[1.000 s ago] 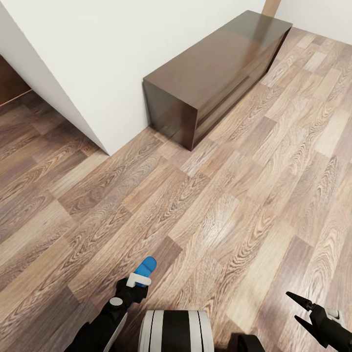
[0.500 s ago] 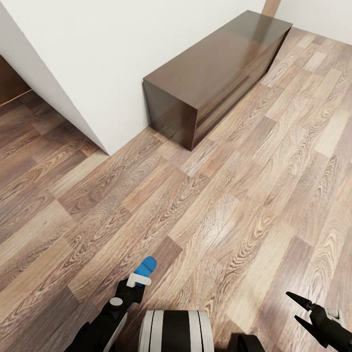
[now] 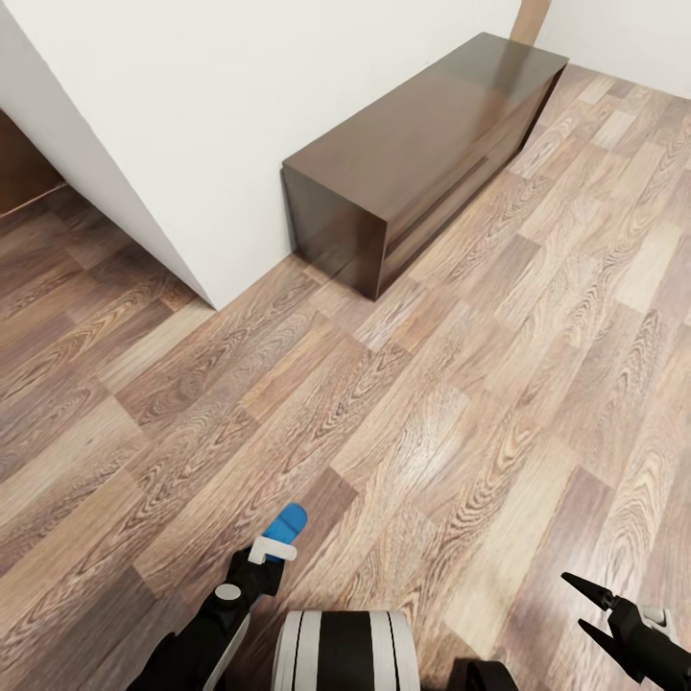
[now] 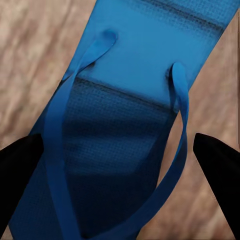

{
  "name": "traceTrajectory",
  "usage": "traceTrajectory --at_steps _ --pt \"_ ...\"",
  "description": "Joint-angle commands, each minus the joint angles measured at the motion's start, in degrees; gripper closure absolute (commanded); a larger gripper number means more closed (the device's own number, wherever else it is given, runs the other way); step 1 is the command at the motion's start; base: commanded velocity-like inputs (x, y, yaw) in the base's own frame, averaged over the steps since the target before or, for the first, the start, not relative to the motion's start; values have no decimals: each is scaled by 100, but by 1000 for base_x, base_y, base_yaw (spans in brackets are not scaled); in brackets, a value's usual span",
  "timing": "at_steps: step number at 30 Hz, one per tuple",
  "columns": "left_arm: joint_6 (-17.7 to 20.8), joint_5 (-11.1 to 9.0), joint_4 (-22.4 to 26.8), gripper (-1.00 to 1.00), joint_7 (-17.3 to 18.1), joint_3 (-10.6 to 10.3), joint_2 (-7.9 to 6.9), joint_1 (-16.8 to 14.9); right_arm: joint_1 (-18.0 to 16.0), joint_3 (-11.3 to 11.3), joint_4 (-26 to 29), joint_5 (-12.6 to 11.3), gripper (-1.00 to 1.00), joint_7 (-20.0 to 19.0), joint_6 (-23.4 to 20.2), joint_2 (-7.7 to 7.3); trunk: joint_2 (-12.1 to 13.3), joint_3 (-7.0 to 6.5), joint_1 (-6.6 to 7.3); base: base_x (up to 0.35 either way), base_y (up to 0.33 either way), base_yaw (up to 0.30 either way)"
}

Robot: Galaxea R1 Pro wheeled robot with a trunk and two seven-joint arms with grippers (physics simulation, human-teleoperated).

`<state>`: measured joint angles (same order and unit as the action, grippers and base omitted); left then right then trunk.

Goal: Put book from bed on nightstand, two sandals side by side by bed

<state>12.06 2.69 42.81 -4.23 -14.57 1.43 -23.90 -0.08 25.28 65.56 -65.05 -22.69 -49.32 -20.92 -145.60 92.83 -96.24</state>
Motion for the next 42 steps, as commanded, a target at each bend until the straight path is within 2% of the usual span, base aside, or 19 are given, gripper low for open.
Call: traceTrajectory --at_steps 1,42 --pt "33 27 8 100 -36 -19 -3 -1 -1 10 0 19 -100 -25 -25 0 0 -20 3 0 0 0" --pt "34 -14 3 100 -42 -12 3 -1 -1 4 -3 32 -100 -17 -9 0 55 -928 109 0 0 0"
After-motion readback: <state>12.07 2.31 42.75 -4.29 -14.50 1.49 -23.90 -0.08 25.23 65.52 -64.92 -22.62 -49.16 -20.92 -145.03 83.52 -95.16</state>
